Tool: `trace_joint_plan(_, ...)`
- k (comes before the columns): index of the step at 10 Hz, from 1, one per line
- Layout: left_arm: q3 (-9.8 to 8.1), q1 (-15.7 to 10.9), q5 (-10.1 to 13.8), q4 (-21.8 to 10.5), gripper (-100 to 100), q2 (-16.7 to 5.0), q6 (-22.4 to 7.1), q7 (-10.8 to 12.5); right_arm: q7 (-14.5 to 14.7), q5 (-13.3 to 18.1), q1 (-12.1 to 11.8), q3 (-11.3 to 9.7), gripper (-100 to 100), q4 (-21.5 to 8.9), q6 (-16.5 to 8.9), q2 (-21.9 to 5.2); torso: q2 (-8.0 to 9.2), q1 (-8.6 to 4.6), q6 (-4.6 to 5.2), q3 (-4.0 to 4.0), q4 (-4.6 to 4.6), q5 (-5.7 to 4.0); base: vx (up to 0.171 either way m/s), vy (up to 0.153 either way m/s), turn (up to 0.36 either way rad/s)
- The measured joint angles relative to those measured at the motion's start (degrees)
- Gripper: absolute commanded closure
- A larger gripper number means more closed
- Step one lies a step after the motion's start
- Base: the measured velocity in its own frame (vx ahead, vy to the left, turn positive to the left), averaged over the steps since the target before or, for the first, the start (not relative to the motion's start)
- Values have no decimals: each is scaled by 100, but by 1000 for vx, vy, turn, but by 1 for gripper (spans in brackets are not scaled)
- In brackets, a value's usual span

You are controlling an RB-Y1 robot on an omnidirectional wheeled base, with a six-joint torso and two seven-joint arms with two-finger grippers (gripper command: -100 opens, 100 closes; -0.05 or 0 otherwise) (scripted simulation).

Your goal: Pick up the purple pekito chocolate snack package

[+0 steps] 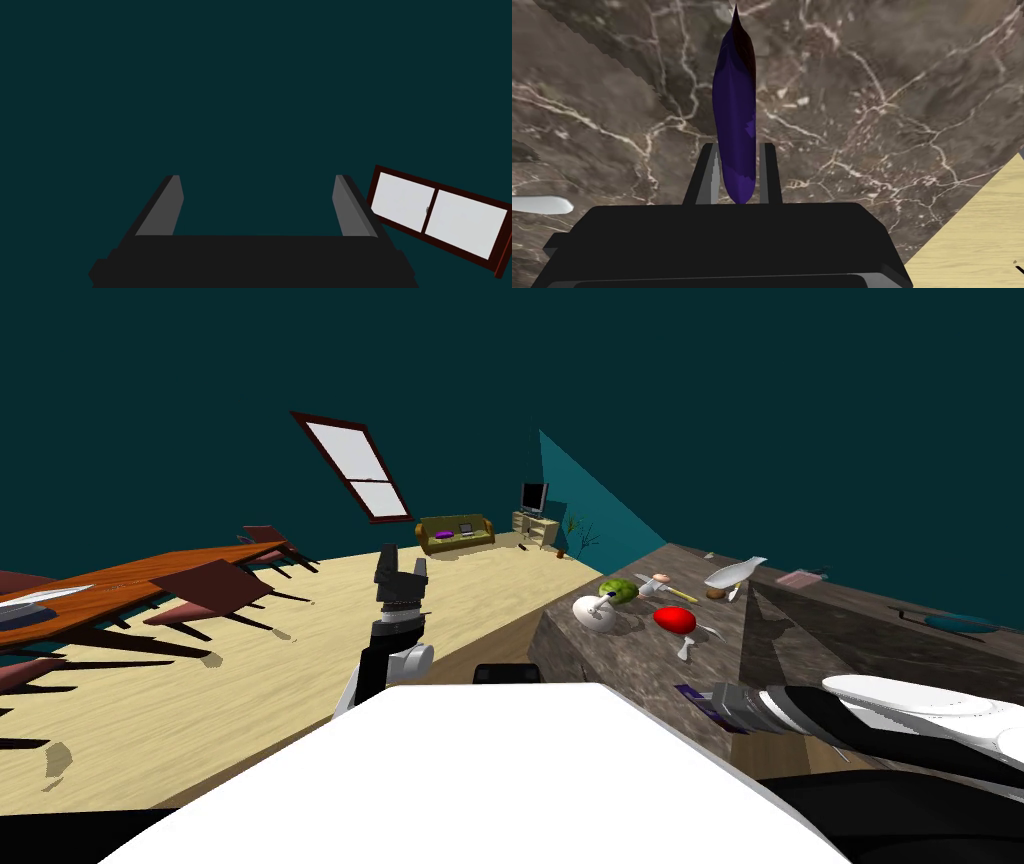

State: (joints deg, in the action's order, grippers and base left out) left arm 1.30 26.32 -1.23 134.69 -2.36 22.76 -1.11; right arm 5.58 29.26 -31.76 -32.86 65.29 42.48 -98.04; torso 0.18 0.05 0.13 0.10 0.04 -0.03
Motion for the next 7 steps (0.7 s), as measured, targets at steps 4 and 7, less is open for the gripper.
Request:
trace_joint_plan(4,0,0,0,0,0,0,0,0,-19,-5,34,15,100,3,67,-86,0,4,2,1,1,5,-3,5,-45)
trace_joint_plan(7,0,0,0,0,0,0,0,0,-48,-44,73,60,0,39,209,-281,7,4,4,4,2,1,-9,4,-47)
